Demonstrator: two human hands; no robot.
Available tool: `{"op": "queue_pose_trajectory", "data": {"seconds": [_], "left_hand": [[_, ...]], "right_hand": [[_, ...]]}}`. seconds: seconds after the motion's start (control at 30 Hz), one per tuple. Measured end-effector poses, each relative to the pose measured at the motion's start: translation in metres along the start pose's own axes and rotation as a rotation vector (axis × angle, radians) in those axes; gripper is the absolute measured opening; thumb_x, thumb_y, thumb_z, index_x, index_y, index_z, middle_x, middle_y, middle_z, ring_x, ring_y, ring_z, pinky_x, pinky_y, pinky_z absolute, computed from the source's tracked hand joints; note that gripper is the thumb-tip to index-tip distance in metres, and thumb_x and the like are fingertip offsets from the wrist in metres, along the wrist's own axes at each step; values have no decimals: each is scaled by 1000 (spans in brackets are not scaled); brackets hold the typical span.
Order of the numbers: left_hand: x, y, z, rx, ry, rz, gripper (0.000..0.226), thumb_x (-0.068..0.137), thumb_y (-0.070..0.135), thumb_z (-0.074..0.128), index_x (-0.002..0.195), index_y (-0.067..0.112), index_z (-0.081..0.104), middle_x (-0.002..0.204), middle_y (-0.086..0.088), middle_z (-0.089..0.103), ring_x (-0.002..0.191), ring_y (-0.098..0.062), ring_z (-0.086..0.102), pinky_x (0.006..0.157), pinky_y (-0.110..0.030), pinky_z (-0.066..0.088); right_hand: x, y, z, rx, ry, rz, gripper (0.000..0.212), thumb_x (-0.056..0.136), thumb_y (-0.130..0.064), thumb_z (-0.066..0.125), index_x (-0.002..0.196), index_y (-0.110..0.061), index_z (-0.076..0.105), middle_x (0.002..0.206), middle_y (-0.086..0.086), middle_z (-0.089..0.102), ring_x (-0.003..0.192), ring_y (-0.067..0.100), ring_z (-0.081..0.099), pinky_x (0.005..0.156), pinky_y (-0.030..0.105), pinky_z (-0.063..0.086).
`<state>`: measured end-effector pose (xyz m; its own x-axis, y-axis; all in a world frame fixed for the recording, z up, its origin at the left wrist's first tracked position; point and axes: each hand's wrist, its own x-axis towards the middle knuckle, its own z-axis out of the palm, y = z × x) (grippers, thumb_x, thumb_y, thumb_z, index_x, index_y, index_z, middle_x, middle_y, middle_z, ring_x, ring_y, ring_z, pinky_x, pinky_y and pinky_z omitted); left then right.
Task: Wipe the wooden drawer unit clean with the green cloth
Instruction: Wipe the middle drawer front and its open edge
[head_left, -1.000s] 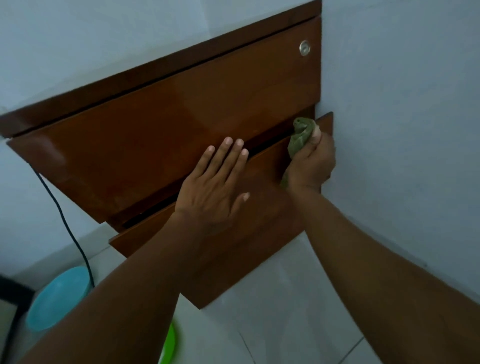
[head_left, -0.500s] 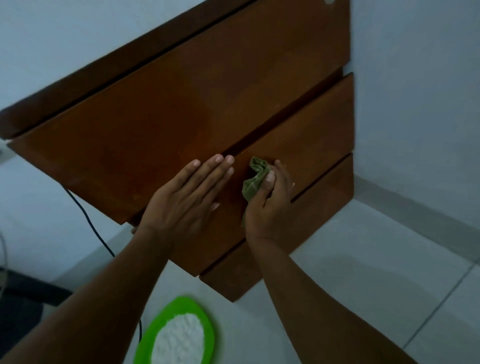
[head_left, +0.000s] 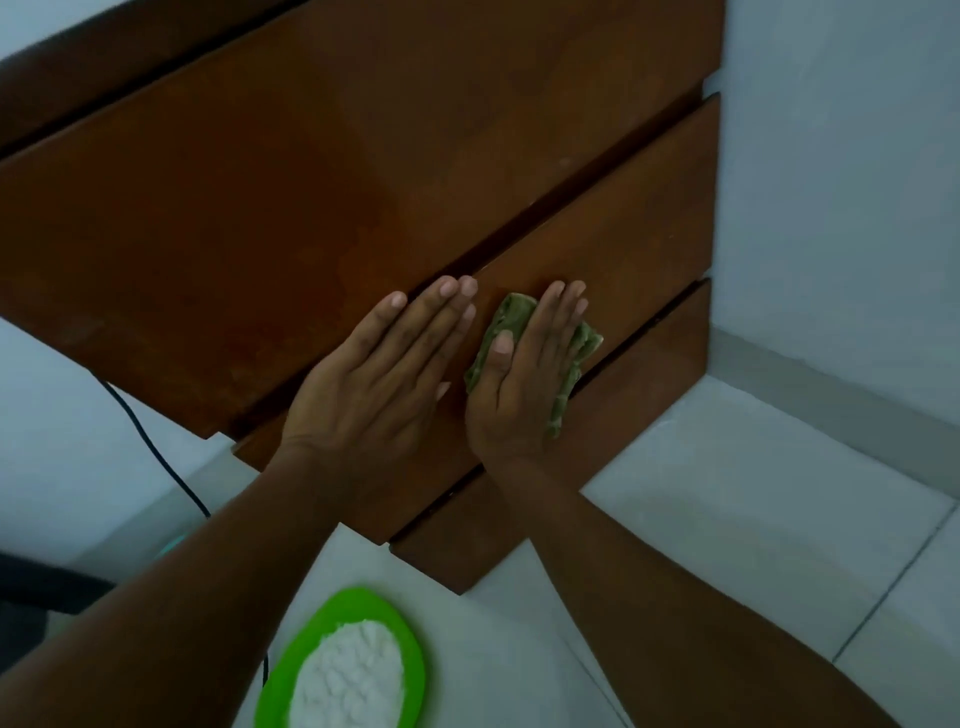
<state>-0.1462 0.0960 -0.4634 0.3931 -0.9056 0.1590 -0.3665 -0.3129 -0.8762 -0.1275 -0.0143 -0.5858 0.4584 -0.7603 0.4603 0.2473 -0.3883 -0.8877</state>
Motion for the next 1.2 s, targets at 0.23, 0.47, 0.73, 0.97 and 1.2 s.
{"op": "queue_pose_trajectory", "data": {"seconds": [0.23,0.47,0.73,0.97,1.2], "left_hand": [[29,12,-9,10,-67,-33,67,104,37,0,150,-2,-26,161,-19,-31,151,-28,-24,124,-41,-9],[52,31,4,16,-37,-5,68,105,38,5,154,-4,-16,164,-21,-20,154,-30,-12,126,-41,1],[51,29,-4,-70,-107,-4,68,103,40,1,151,-1,-26,161,-18,-32,151,-28,-25,123,-40,-13],[6,19,-3,-228,-78,-11,62,106,33,4,157,0,-9,167,-15,-16,154,-25,-15,126,-39,-8],[-100,-9,-13,-296,-114,-100,64,103,32,30,158,2,17,167,-16,12,155,-27,11,125,-45,16]], "right_hand": [[57,24,-1,14,104,-29,57,106,-23,29,154,6,21,164,23,16,155,34,10,123,54,16],[117,78,-20,-27,149,55,58,106,-28,26,155,2,22,164,20,20,154,31,15,125,47,15],[131,74,-41,-38,251,461,50,103,-35,35,147,-12,36,144,13,50,127,32,55,105,43,46],[104,46,-67,-73,324,701,33,100,-37,46,120,-16,60,113,3,60,96,25,62,88,27,46],[10,-60,-45,287,172,389,27,103,-25,51,127,-18,61,117,-2,63,102,9,63,87,27,56]]}}
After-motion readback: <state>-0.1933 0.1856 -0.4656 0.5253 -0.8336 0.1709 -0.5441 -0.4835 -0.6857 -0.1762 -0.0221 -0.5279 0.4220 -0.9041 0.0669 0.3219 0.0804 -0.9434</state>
